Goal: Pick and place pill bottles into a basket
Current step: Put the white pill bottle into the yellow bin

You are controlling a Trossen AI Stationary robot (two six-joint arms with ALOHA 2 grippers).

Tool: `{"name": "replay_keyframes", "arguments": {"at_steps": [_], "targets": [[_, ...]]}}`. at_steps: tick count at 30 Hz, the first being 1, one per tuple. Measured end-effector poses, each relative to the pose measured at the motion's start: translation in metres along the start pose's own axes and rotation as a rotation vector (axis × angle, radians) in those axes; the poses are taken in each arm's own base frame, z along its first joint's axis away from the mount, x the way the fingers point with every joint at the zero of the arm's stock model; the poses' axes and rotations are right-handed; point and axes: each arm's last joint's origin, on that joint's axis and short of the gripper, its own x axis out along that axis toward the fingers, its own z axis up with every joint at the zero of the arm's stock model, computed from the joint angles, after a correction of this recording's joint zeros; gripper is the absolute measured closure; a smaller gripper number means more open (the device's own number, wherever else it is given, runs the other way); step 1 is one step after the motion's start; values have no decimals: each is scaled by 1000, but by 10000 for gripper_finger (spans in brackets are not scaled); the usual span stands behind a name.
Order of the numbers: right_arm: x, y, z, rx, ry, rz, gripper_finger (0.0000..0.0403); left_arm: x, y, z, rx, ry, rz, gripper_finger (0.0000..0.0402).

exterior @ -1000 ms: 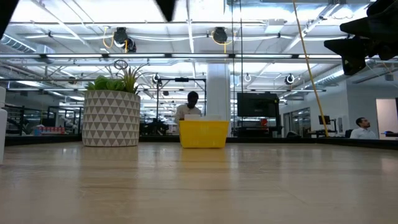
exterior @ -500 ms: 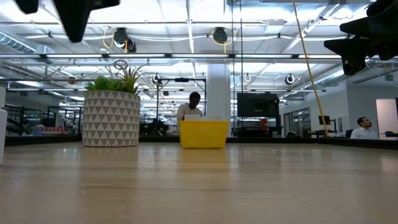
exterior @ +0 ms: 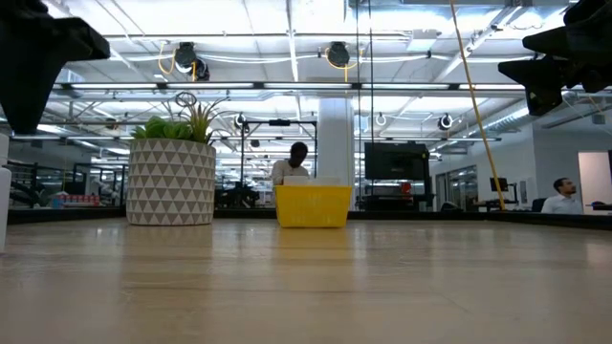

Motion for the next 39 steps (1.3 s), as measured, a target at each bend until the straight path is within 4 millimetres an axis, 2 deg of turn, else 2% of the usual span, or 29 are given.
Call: {"name": "replay_keyframes", "arguments": {"at_steps": [9,27,34,39], "targets": [[0,0,0,0,0,0,206,13,-2,-6,-10,-2,-14,151],[0,0,0,0,0,0,206,13,-2,-6,-14,-5,-18,151],[0,0,0,0,0,0,206,30,3,-16,-53,57,-21,151],[0,0,0,0,0,0,206,31,0,-13,-46,17,-56,151]]}}
